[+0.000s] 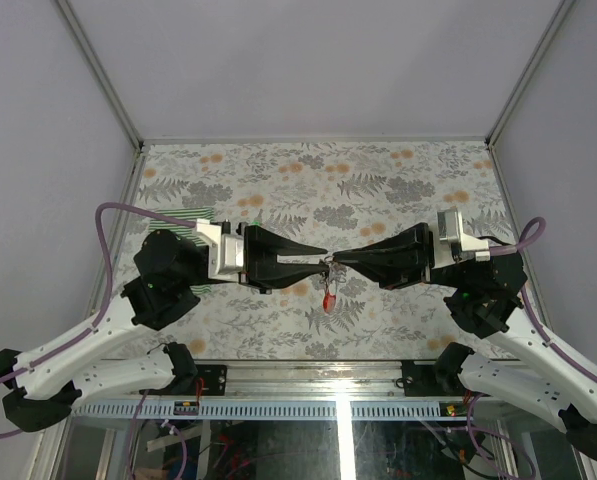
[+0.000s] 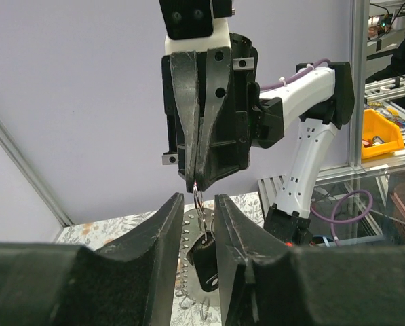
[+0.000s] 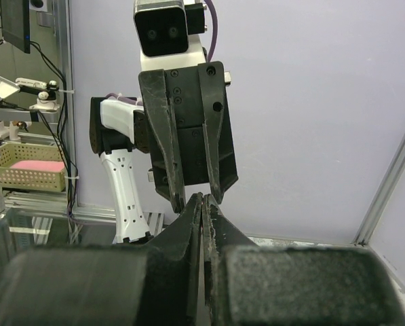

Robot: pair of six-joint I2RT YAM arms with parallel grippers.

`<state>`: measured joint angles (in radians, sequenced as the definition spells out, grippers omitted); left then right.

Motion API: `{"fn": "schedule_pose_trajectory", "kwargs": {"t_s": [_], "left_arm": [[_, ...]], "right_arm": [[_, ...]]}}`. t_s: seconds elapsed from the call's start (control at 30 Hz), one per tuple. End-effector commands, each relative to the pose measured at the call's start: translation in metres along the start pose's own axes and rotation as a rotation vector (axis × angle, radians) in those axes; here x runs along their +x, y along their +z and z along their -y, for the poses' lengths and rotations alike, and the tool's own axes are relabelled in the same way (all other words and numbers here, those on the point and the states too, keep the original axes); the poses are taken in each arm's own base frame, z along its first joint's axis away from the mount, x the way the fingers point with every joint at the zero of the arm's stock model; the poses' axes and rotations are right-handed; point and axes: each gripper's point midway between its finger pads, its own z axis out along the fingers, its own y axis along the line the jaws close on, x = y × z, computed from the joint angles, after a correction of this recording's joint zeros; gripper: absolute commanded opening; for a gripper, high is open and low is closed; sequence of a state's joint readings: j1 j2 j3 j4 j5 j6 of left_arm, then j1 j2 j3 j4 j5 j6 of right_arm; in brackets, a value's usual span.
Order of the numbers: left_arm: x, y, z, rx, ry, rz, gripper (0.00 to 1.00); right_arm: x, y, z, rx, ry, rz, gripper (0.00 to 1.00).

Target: Put the keys on the keyring

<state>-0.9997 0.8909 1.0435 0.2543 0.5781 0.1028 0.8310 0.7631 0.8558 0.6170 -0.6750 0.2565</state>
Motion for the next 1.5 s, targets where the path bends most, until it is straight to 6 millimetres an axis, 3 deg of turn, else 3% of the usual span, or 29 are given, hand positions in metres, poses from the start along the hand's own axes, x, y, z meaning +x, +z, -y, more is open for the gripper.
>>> {"fn": "schedule_pose_trajectory", "kwargs": {"t_s": [0.0, 0.37, 0.7, 0.8, 0.9, 1.0, 1.1, 1.47], "left_arm": [[-0.014, 0.000, 0.001, 0.000, 0.018, 0.066, 0.27], [-0.003, 0.002, 0.001, 0.003, -0.004, 0.039, 0.25], [-0.004, 0.006, 0.005, 0.040, -0.012, 0.040, 0.01], [-0.002, 0.006, 0.007, 0.054, -0.009, 0.013, 0.00], [0.008, 0.005, 0.007, 0.072, -0.018, -0.094, 0.00], [0.015, 0.002, 0.006, 0.092, -0.020, -0.215, 0.00], [0.015, -0.004, 0.004, 0.100, -0.007, -0.317, 0.00], [0.057, -0.036, -0.008, 0.098, -0.039, -0.734, 0.00]], "right_arm": [[-0.038, 0.003, -0.007, -0.027, -0.091, 0.095, 0.00], [-0.042, 0.002, -0.010, -0.037, -0.091, 0.112, 0.00], [-0.036, 0.002, -0.008, -0.031, -0.087, 0.095, 0.00], [-0.035, 0.001, -0.008, -0.026, -0.090, 0.088, 0.00], [-0.032, 0.000, -0.006, -0.014, -0.104, 0.061, 0.03], [-0.029, -0.003, -0.004, 0.000, -0.137, 0.015, 0.18], [-0.021, -0.009, 0.001, 0.034, -0.159, -0.052, 0.26], [0.020, -0.028, 0.019, 0.140, -0.142, -0.252, 0.32]]}}
